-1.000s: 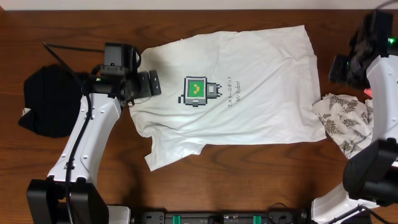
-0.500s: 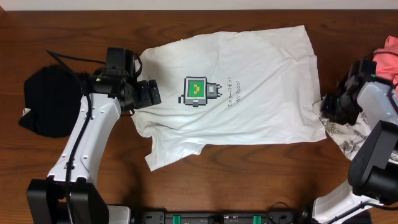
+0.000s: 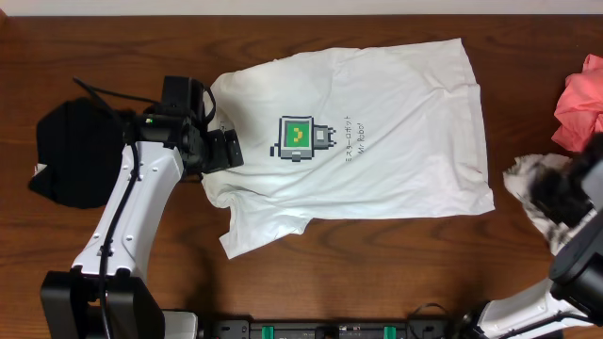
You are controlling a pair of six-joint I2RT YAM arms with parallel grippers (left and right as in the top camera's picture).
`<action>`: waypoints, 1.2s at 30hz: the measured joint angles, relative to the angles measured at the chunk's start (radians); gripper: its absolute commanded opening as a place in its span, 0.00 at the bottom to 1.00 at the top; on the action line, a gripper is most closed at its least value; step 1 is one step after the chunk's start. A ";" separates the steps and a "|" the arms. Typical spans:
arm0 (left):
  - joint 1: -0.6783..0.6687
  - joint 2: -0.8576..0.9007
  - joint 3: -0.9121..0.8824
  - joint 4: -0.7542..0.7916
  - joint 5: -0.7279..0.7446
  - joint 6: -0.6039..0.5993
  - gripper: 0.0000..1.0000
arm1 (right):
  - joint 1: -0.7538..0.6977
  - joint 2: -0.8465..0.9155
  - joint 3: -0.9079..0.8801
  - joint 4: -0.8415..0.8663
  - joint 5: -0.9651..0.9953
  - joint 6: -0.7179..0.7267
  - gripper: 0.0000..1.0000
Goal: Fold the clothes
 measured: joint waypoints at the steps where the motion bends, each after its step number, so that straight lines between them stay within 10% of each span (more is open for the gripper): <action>1: 0.000 0.000 0.000 -0.006 0.000 0.000 0.98 | -0.027 0.000 0.000 0.000 -0.003 0.008 0.23; 19: 0.000 0.000 -0.002 -0.208 0.011 0.000 0.98 | -0.043 -0.141 0.104 -0.058 -0.470 -0.104 0.39; 27: 0.000 0.000 -0.082 -0.202 0.064 0.000 0.98 | 0.130 -0.456 0.185 -0.170 -0.477 -0.186 0.41; 36: 0.000 0.000 -0.188 -0.138 0.093 0.000 0.98 | 0.243 -0.337 0.050 -0.161 -0.344 -0.214 0.43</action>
